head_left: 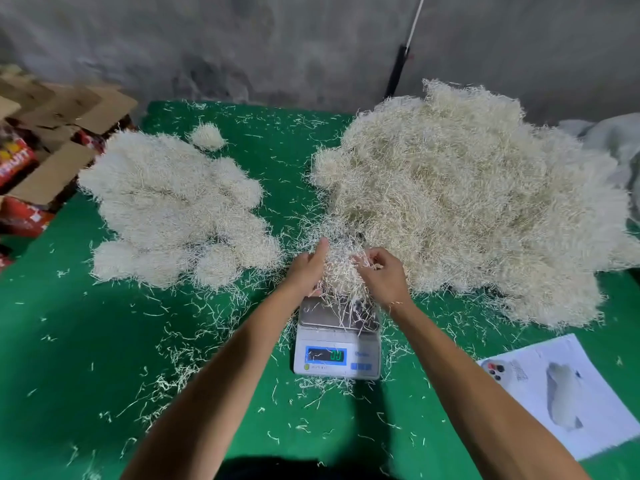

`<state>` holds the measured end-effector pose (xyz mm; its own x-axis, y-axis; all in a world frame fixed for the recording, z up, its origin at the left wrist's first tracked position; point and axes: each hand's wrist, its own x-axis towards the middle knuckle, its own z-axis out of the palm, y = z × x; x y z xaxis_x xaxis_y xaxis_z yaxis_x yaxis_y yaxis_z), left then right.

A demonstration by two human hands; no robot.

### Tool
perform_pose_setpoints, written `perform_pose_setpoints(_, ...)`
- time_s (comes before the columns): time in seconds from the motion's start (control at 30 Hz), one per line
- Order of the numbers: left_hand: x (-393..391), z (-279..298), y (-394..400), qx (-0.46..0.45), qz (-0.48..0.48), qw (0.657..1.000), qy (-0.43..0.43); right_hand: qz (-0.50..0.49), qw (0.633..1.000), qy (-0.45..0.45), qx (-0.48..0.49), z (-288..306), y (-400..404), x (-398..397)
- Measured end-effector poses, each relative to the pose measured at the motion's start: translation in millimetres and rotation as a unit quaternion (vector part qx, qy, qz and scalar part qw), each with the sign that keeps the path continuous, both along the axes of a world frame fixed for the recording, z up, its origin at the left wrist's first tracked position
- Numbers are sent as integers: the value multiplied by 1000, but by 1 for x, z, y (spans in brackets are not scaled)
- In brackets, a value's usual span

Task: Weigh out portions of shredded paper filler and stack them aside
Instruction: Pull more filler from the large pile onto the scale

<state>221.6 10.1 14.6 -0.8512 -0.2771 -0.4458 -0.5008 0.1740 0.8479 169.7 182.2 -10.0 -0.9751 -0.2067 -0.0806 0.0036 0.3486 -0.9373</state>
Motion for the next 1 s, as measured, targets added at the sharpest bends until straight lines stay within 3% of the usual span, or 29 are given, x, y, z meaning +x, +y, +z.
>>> perform_pose_setpoints(0.1, 13, -24, -10, -21, 92, 995, 31, 39, 985, 11, 165, -20, 15, 13)
perform_pose_setpoints(0.13, 18, -32, -13, -19, 105, 994, 26, 26, 984, 4, 176, -25, 20, 16)
perform_pose_setpoints(0.27, 37, -48, -21, -2, 118, 992, 40, -154, 985, 31, 74, -32, 42, 21)
perform_pose_setpoints(0.33, 45, -52, -20, 13, 125, 990, 61, -180, 982, 35, 42, -37, 49, 21)
perform_pose_setpoints(0.57, 63, -55, -18, 38, 142, 985, 96, -132, 988, 37, 71, -58, 55, 35)
perform_pose_setpoints(0.7, 62, -56, -17, 61, 155, 981, 100, -55, 990, 44, 122, -69, 55, 39)
perform_pose_setpoints(1.0, 44, -55, -15, 67, 156, 979, 112, -68, 989, 42, 125, -70, 55, 20)
